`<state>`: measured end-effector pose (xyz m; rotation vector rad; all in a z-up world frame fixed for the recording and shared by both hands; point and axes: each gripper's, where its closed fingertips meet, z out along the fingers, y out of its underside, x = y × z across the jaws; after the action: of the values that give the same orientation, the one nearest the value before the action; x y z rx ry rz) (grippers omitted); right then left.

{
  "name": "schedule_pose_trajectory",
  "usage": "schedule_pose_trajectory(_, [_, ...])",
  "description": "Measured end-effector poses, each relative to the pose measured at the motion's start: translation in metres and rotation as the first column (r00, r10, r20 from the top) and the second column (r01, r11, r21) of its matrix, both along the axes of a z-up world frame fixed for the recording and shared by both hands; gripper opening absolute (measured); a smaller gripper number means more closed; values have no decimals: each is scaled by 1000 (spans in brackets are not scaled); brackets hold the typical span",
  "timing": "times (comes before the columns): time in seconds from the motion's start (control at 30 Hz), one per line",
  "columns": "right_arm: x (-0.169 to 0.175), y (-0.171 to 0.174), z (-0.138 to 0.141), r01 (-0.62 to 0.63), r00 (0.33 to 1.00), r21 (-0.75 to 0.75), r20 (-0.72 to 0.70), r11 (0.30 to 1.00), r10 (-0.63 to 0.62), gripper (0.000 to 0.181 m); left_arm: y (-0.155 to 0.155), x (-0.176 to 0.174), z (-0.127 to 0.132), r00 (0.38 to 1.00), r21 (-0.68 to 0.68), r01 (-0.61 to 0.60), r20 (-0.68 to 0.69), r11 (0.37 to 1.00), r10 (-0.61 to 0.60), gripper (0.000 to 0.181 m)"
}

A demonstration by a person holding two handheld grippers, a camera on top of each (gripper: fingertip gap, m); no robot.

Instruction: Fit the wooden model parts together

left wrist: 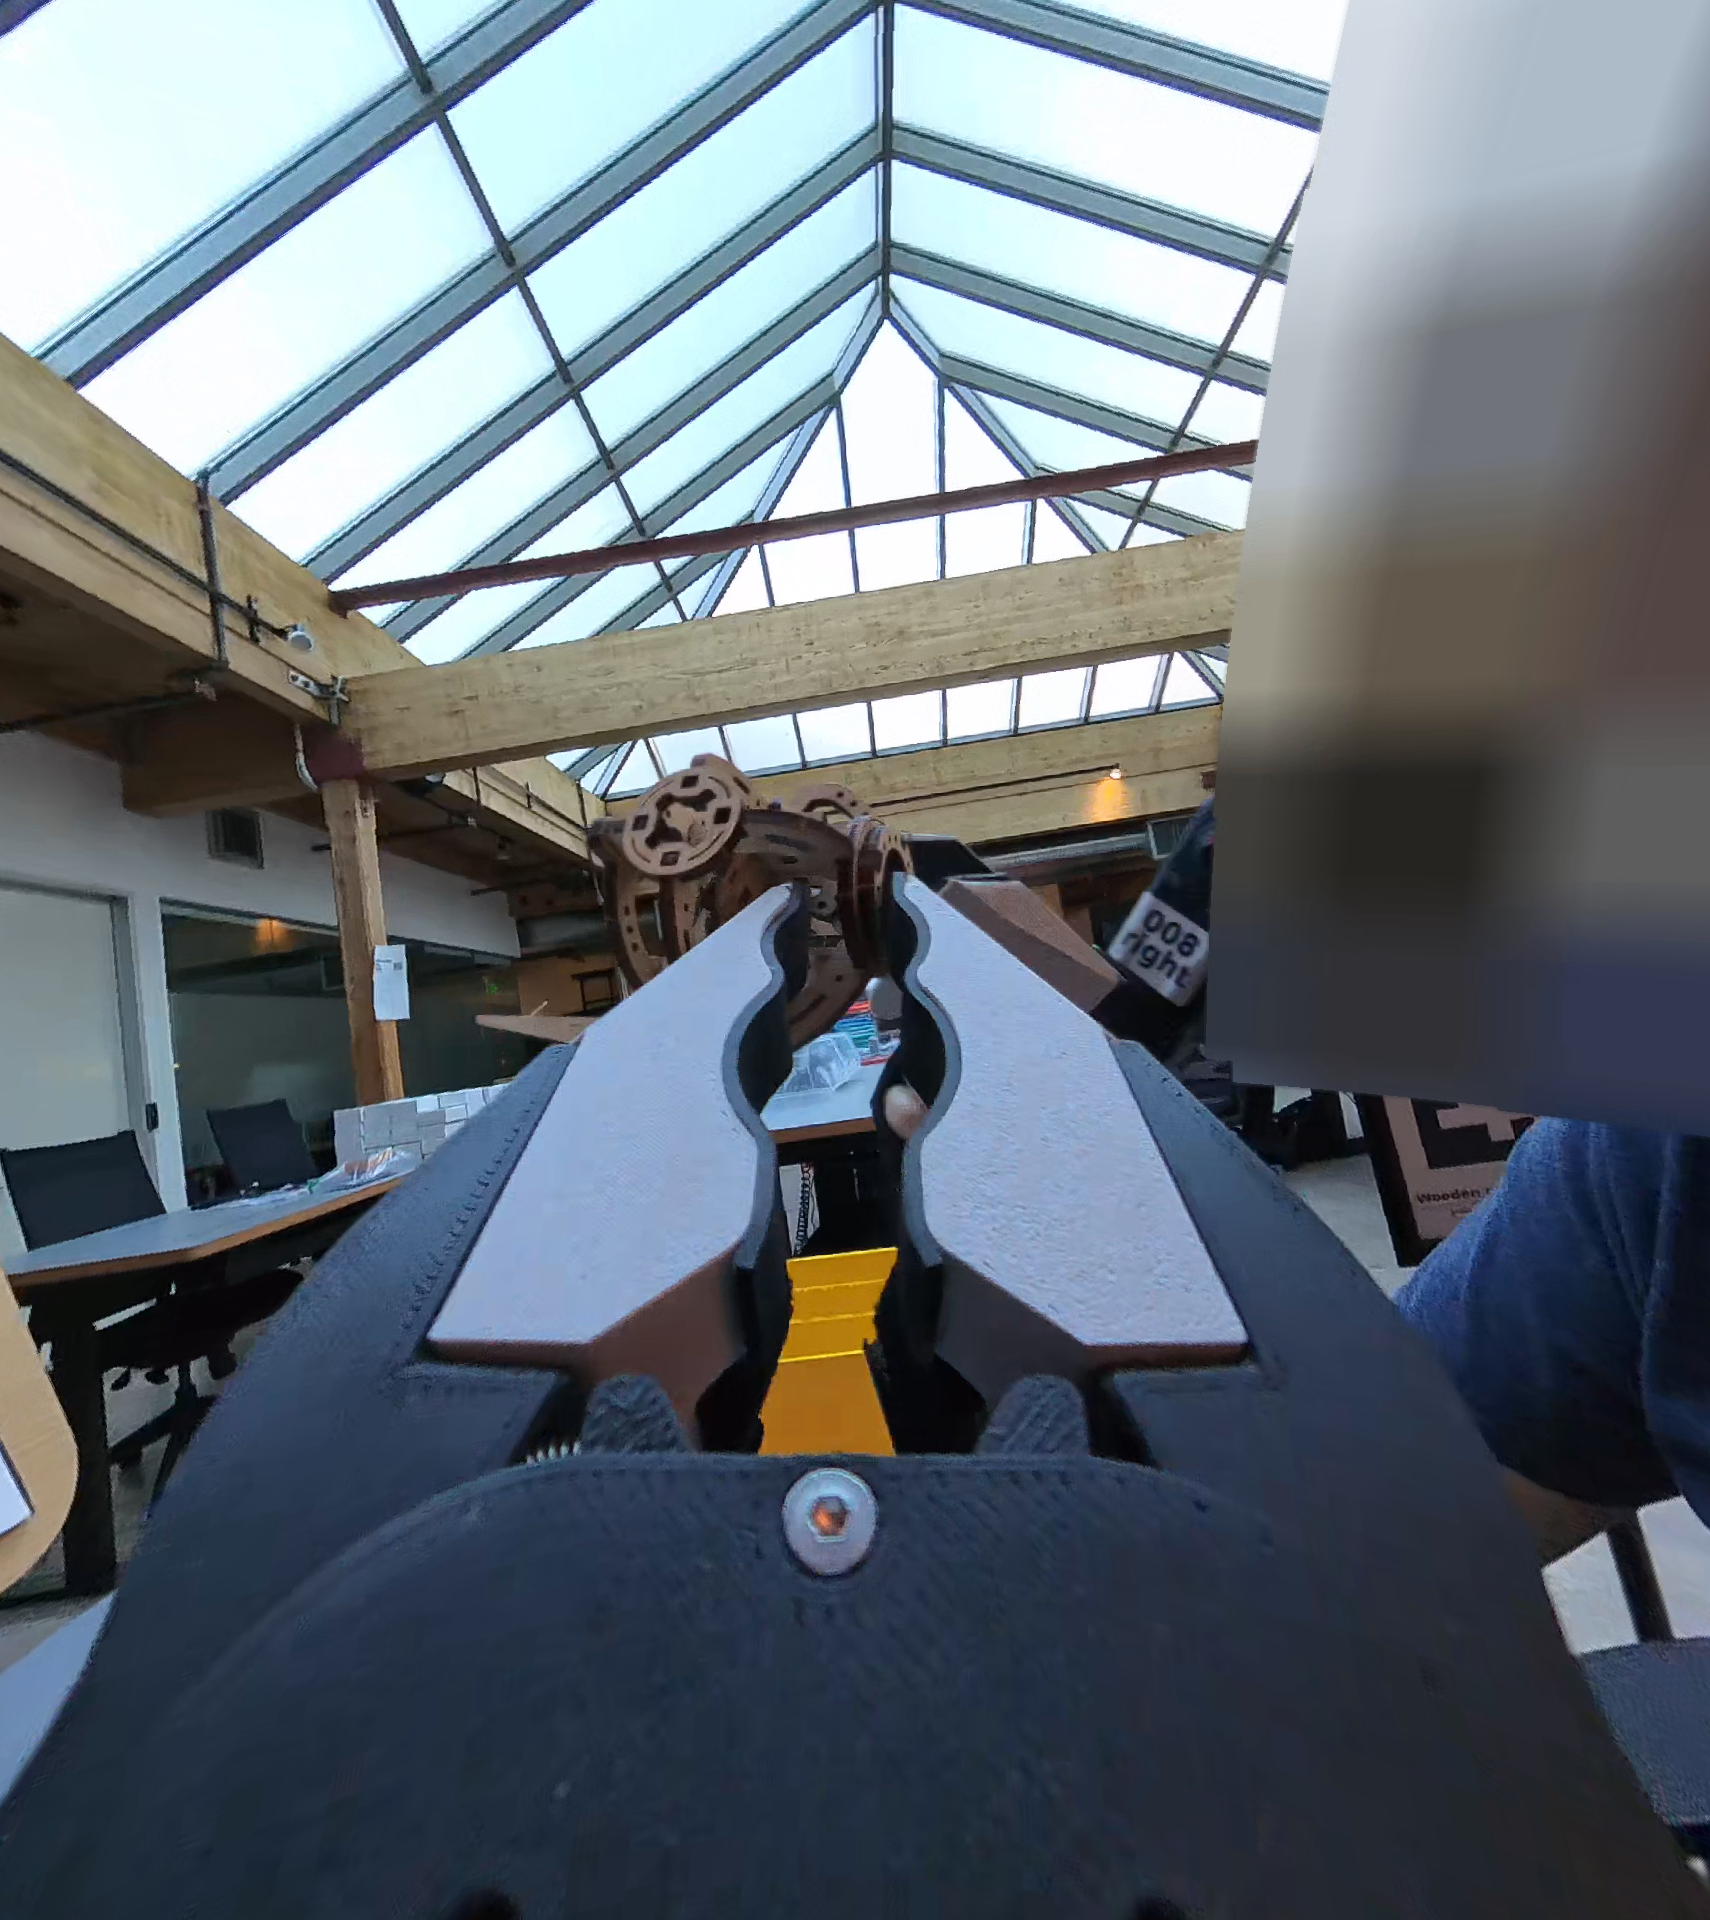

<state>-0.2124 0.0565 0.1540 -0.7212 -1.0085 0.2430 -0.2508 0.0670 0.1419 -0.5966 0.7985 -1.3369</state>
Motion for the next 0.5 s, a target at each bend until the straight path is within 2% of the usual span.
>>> schedule_pose_trajectory(0.07, [-2, 1, -6, -123, 992, -141, 10, 982, 126, 21, -6, -3, 2, 1000, 51, -10, 10, 999, 9, 12])
schedule_pose_trajectory(0.13, [-2, 7, -12, -168, 984, -228, 15, 959, 176, 30, -12, -2, 0, 999, 123, -49, -3, 991, 50, 12])
schedule_pose_trajectory(0.27, [-7, 2, -14, -196, 978, -186, 30, 963, 205, 36, -27, 2, -5, 993, 281, -108, -4, 953, 114, 12])
schedule_pose_trajectory(0.37, [-13, 0, -19, -177, 979, -179, 72, 968, 192, 37, -35, 3, -6, 994, 325, -106, 4, 940, 111, 12])
schedule_pose_trajectory(0.43, [-14, 1, -19, -174, 979, -198, 73, 965, 191, 34, -34, 6, -10, 988, 364, -142, -10, 921, 156, 12])
schedule_pose_trajectory(0.5, [-12, 4, -19, -184, 978, -272, 50, 945, 204, 30, -31, 11, -15, 967, 432, -216, -31, 876, 254, 12])
